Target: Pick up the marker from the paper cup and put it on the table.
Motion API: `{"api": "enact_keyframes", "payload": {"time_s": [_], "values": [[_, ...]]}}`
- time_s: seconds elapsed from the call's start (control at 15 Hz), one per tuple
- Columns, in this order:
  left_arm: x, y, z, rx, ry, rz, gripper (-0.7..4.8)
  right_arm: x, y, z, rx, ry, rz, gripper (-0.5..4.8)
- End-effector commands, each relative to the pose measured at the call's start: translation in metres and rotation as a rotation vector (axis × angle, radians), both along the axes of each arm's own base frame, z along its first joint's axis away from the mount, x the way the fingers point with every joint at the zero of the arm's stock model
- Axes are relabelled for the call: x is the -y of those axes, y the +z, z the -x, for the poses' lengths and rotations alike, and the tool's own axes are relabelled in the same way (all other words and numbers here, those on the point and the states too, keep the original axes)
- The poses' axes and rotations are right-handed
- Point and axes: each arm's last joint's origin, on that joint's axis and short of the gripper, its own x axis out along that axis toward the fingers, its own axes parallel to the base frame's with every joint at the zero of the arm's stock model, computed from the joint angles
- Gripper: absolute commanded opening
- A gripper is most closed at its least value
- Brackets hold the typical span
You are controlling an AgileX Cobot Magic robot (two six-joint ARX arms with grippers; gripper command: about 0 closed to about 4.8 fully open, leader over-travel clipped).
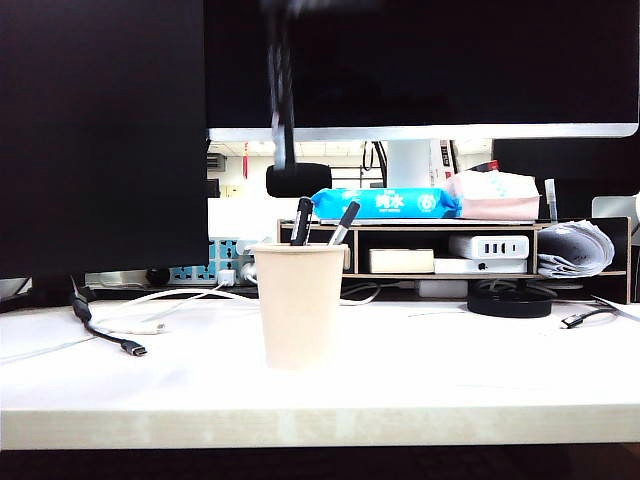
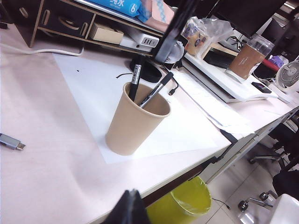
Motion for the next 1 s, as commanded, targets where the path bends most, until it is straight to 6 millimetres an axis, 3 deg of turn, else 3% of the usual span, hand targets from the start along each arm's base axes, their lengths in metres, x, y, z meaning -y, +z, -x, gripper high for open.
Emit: {"api": "enact_keyframes", "payload": {"time_s": [0.07, 0.27, 0.47, 0.67, 0.73, 1.0], "values": [[0.0, -0.002, 0.0, -0.018, -0.009, 0.003, -0.05, 0.019, 0.008, -0.007, 0.058, -0.202, 0.042, 0.8], [0.0, -0.002, 0.0, -0.018, -0.012, 0.003, -0.05, 0.061, -0.005, -0.039, -0.021, -0.405, 0.116, 0.8], [0.0, -0.002, 0.0, -0.018, -0.009, 0.003, -0.05, 0.083, -0.026, -0.074, -0.071, -0.468, 0.117, 0.79], [0.0, -0.002, 0.0, -0.021, -0.011, 0.006, -0.05, 0.082, -0.073, -0.108, -0.175, -0.479, 0.181, 0.8], [0.0, -0.002, 0.0, -0.022, -0.012, 0.007, -0.05, 0.078, -0.081, -0.116, -0.215, -0.475, 0.209, 0.79], [0.0, -0.002, 0.0, -0.031, -0.015, 0.015, -0.05, 0.067, -0.08, -0.142, -0.251, -0.429, 0.215, 0.8]]}}
